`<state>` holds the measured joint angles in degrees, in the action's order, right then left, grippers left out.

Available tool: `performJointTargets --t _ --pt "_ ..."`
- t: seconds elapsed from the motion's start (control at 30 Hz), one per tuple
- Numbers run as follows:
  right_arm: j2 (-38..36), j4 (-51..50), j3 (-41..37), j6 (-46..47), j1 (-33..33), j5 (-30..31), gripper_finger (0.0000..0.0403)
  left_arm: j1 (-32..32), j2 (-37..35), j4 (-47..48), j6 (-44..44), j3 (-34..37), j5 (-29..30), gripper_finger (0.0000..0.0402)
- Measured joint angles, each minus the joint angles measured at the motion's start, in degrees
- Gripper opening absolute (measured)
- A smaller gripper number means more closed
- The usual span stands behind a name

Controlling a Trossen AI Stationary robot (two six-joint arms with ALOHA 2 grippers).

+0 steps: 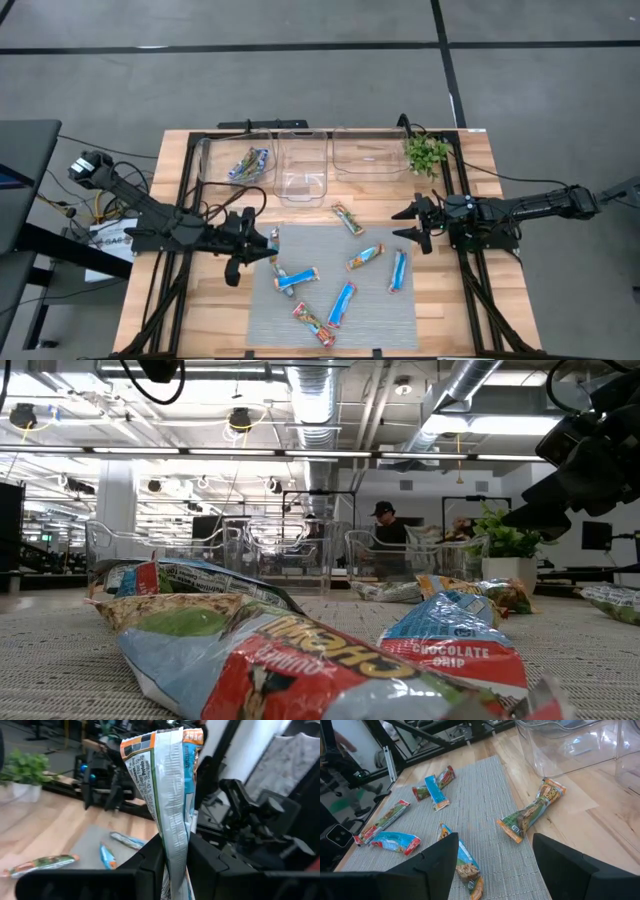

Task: Pick and place Granola Bars by type
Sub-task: Put the yellow granola bar into the center transparent bin

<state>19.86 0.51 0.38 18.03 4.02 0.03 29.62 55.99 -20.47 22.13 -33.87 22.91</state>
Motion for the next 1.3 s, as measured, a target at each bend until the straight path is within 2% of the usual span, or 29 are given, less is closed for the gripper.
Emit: performJointTargets --t 0.2,0.37,0.5,0.7,0.83,0.93,1.1,1.3 --pt "0.0 0.0 0.0 0.0 0.0 0.0 0.0249 -2.1 0.3 0.1 -2.1 0.0 -4.9 0.0063" --pt "0.0 0.0 0.0 0.0 0.0 0.0 0.0249 -8.6 0.3 0.2 -5.1 0.0 -8.3 0.0063" --pt "0.0 0.0 0.0 0.0 0.0 0.0 0.0249 -17.5 0.3 0.4 -8.8 0.0 -12.2 0.0063" --pt "0.0 0.0 0.0 0.0 0.0 0.0 0.0249 -34.1 1.8 -0.7 -17.5 0.0 -13.1 0.0063" --pt "0.0 0.0 0.0 0.0 0.0 0.0 0.0249 -44.6 2.4 -2.4 -18.1 0.0 -13.0 0.0063" --pt "0.0 0.0 0.0 0.0 0.0 0.0 0.0249 -50.2 2.3 -4.0 -17.8 0.0 -13.0 0.0063" --pt "0.0 0.0 0.0 0.0 0.0 0.0 0.0249 -54.8 2.3 -5.0 -16.4 0.0 -13.1 0.0063" --pt "0.0 0.0 0.0 0.0 0.0 0.0 0.0249 -55.4 2.3 -4.8 -15.4 0.0 -14.0 0.0063"
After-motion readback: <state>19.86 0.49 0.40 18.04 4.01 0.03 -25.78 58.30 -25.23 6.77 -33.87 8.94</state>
